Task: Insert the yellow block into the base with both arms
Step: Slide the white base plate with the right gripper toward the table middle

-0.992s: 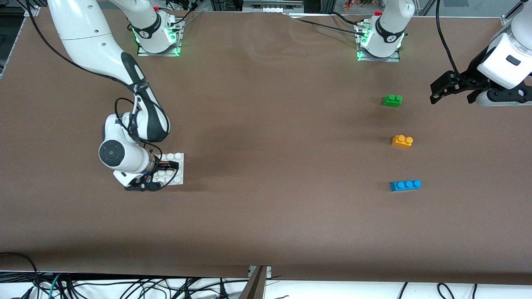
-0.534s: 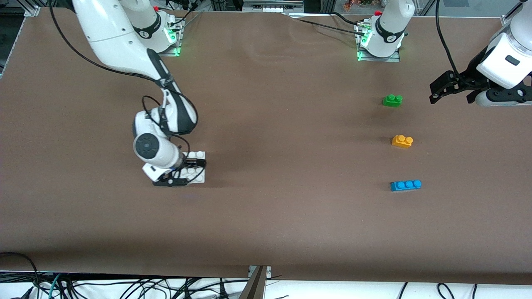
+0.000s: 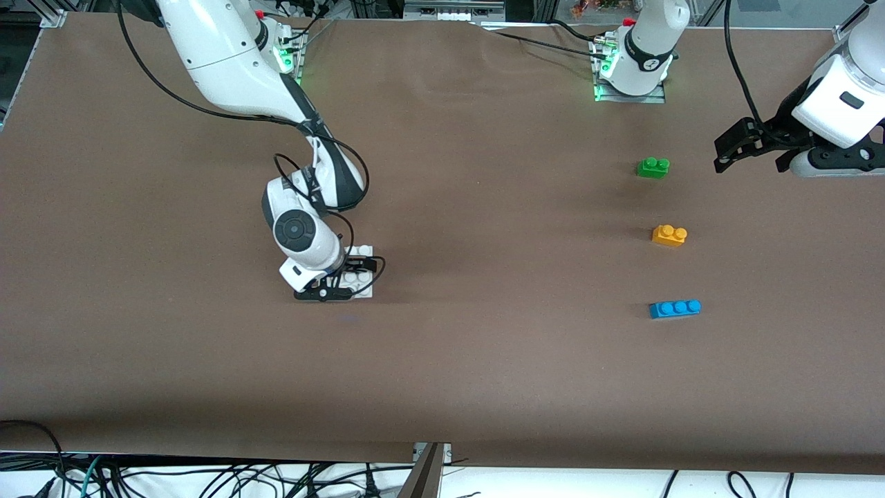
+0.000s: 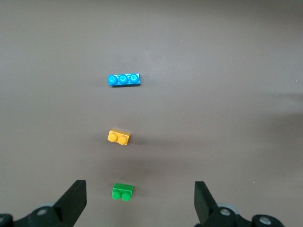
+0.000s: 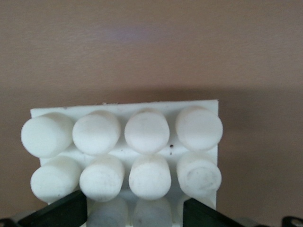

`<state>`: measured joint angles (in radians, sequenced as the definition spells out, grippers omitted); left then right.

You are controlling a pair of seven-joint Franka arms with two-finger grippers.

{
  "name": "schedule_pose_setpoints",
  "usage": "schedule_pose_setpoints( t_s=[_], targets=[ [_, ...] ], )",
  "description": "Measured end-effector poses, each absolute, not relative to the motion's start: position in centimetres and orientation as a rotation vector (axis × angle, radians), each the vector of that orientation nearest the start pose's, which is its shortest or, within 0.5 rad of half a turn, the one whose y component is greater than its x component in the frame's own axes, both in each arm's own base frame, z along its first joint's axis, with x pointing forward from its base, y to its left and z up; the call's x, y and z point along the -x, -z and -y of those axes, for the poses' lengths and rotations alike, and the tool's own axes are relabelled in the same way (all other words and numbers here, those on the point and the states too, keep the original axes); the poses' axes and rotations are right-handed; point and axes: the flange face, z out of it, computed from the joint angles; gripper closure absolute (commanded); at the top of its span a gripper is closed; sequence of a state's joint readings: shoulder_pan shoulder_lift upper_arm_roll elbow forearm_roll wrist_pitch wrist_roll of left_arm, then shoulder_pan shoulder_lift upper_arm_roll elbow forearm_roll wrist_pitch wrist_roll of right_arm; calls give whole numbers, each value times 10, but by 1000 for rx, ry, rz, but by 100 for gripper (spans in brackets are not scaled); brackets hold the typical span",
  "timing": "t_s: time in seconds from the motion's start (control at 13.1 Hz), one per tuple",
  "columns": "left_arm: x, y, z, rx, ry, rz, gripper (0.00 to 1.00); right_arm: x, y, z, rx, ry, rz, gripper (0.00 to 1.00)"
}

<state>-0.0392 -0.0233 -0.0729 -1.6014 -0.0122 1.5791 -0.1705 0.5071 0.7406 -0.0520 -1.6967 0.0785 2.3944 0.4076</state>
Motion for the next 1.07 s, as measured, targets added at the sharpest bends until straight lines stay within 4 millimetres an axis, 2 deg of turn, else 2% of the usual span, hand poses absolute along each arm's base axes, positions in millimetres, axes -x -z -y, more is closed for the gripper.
schedule_pose_setpoints(
  t_s=[0.61,1.07],
  targets=[
    [-544,-624,67,3151,1,81,0,-577,-162,-384,3122,-8,-42,0],
    [-544,-624,64,3151,1,89,0,-562,-164,-436,3096,38,-30,0]
  ],
)
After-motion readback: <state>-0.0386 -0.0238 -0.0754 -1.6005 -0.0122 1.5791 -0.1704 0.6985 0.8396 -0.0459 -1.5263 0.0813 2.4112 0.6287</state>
